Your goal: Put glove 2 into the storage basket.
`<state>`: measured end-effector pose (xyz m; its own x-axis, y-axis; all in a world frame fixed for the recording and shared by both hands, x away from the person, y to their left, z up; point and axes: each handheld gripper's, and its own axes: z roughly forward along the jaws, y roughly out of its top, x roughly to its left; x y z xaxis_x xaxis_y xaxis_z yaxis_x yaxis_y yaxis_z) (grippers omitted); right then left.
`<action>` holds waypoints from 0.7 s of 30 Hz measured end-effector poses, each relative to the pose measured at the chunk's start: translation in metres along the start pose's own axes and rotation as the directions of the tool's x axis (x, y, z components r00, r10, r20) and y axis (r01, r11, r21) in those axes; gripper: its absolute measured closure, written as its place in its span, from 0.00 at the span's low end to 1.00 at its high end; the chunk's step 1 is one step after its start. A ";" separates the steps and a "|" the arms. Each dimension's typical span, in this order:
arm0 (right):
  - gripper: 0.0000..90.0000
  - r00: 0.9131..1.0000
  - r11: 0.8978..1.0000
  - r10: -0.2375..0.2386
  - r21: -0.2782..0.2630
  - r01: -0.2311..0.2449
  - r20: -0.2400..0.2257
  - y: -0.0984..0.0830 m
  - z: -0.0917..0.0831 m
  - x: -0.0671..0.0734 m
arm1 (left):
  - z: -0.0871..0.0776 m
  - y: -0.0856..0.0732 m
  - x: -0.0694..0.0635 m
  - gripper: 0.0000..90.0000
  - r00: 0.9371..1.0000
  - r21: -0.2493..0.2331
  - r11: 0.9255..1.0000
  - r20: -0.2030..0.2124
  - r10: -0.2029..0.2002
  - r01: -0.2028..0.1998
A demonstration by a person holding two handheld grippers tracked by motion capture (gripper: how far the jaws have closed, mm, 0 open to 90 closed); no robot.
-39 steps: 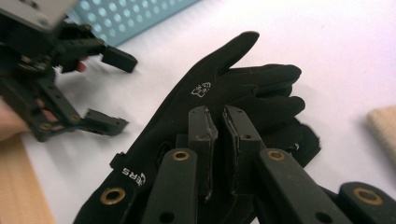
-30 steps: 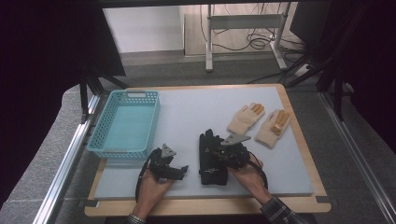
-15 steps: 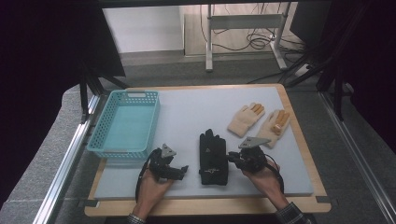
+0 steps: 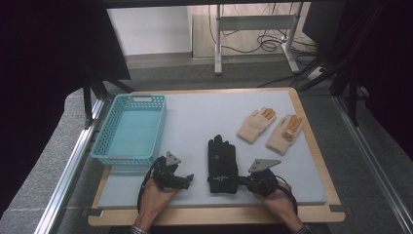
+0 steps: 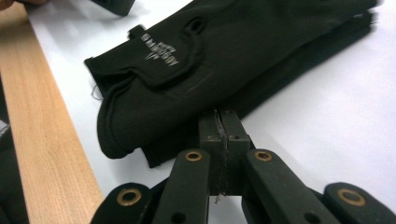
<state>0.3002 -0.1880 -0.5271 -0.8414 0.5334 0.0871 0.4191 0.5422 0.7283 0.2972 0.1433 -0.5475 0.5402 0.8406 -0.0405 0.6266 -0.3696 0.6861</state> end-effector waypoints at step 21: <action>0.98 0.999 0.999 -0.037 0.000 0.037 -0.023 0.039 0.058 0.026 | -0.012 -0.018 0.019 0.02 1.000 -0.010 1.000 -0.007 -0.016 0.016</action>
<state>0.3143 -0.1157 -0.5356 -0.8641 0.4977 0.0754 0.3872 0.5614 0.7314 0.2893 0.1706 -0.5515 0.5260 0.8492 -0.0469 0.6300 -0.3520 0.6922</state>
